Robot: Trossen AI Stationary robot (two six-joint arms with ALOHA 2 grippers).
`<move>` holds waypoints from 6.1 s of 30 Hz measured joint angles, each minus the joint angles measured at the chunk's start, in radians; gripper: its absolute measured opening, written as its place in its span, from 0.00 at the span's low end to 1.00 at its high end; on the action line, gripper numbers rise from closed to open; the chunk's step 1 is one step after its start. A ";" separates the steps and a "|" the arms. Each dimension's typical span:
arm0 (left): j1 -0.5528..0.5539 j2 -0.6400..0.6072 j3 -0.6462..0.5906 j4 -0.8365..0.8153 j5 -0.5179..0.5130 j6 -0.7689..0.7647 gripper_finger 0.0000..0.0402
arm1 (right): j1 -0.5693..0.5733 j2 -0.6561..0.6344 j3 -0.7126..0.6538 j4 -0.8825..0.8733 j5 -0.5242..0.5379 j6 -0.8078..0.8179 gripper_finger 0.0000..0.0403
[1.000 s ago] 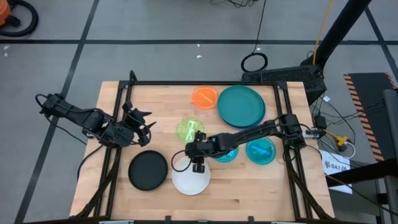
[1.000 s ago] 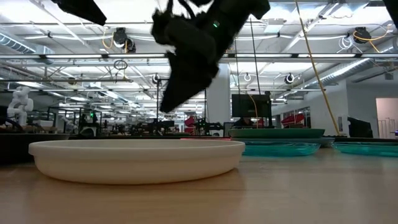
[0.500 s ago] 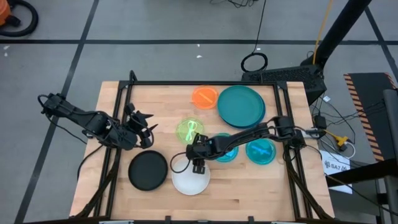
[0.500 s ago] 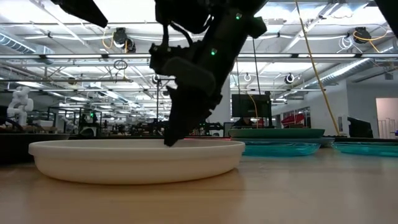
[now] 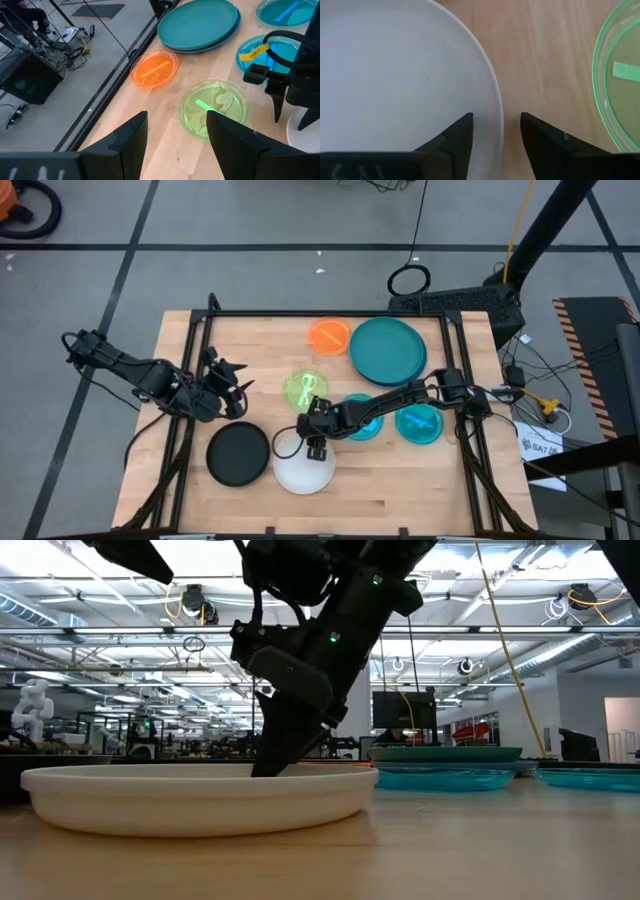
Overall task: Stack plastic plates
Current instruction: Stack the white plate on top of the black plate, then stack the black plate on top of the green plate
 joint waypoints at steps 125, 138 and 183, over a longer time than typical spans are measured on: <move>0.000 0.000 -0.001 -0.006 -0.070 0.035 0.52 | -0.092 0.337 0.486 0.358 -0.205 0.077 0.01; -0.068 -0.001 -0.001 -0.036 -0.069 -0.013 0.52 | -0.163 0.176 0.487 0.020 -0.257 -0.014 0.01; 0.158 0.140 0.000 0.183 -0.245 0.219 0.52 | -0.502 -0.869 -0.566 0.051 -0.001 -0.109 0.01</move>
